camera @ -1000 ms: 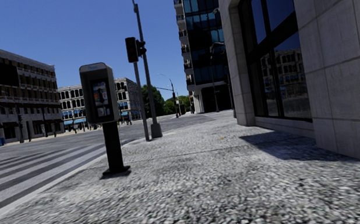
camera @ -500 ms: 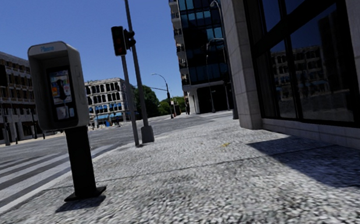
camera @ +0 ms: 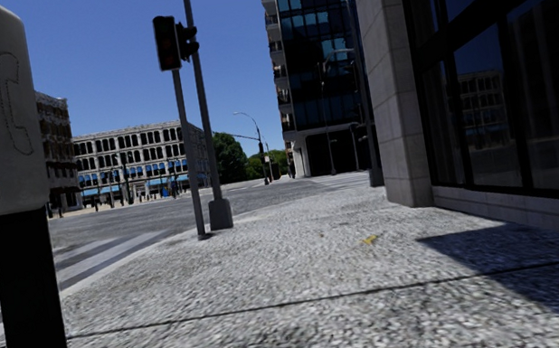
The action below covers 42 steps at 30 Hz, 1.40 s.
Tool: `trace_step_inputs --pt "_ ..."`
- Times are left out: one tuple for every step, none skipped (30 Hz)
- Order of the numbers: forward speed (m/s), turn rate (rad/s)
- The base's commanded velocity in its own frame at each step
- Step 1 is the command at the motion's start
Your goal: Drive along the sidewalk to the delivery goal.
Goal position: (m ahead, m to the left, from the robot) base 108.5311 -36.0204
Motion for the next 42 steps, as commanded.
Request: trace_step_inputs --pt "2.00 0.00" --pt "2.00 0.00" --pt "2.00 0.00" --pt "2.00 0.00" --pt "2.00 -0.01" --pt "2.00 -0.05" --pt "2.00 -0.05" --pt "2.00 -0.05" --pt "2.00 -0.06" --pt "2.00 0.00" --pt "2.00 0.00" --pt "2.00 0.00" --pt "2.00 0.00" --pt "2.00 0.00" --pt "2.00 0.00" --pt "2.00 0.00" --pt "2.00 0.00" --pt "2.00 0.00" --pt "2.00 0.00" --pt "2.00 0.00" --pt "2.00 -0.03" --pt "2.00 -0.06" --pt "2.00 -0.06" --pt "2.00 -0.07" --pt "2.00 -0.07" --pt "2.00 -0.07" --pt "2.00 -0.08" --pt "2.00 -0.14" --pt "2.00 -0.17" --pt "2.00 -0.17" --pt "2.00 -0.18" --pt "2.00 -0.08" --pt "2.00 0.00" --pt "2.00 0.00" --pt "2.00 0.00" --pt "2.00 0.00" --pt "2.00 0.00" --pt "2.00 0.00" --pt "2.00 0.00" --pt "2.00 -0.08" --pt "2.00 -0.32" --pt "2.00 -0.32"
